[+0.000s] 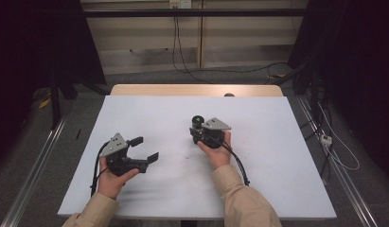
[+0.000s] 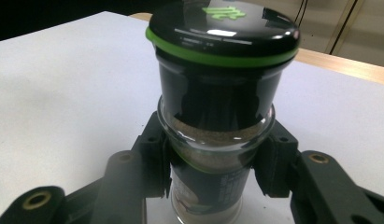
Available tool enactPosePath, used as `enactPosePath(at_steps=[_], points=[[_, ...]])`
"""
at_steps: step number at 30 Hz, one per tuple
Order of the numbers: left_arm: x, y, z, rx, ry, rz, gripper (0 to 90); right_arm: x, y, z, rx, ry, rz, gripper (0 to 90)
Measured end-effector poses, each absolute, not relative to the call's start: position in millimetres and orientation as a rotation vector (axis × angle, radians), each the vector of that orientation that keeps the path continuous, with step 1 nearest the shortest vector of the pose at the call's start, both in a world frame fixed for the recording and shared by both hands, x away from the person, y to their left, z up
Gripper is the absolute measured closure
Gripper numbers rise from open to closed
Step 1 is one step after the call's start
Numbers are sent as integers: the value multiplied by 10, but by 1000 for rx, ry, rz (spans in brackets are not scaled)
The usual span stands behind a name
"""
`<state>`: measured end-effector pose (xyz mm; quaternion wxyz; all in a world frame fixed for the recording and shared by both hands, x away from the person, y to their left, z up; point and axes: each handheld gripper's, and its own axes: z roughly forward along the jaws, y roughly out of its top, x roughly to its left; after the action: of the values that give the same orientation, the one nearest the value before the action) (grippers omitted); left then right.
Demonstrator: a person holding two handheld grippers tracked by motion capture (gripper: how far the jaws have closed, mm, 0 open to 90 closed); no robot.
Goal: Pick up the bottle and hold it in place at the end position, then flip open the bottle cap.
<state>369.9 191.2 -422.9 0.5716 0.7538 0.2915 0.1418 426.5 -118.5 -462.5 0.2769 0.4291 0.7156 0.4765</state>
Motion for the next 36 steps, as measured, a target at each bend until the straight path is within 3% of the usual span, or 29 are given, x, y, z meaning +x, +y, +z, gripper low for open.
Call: enactPosePath(at_steps=[11,16,19,23,36], points=[[3822,1800,-4203,1789,699,310,135,4267,-1186,-4625,1153,1924,1279,532],[3870,1732,-4205,1820,694,317,235,4268,-1187,-4625,1153,1926,1281,532],[3903,1699,-4197,1845,675,312,369,4266,-1186,-4625,1152,1926,1280,532],[3945,1645,-4170,1868,655,304,473,4268,-1186,-4625,1153,1926,1278,532],[4070,1460,-4110,1921,631,251,588,4269,-1187,-4624,1156,1929,1278,532]])
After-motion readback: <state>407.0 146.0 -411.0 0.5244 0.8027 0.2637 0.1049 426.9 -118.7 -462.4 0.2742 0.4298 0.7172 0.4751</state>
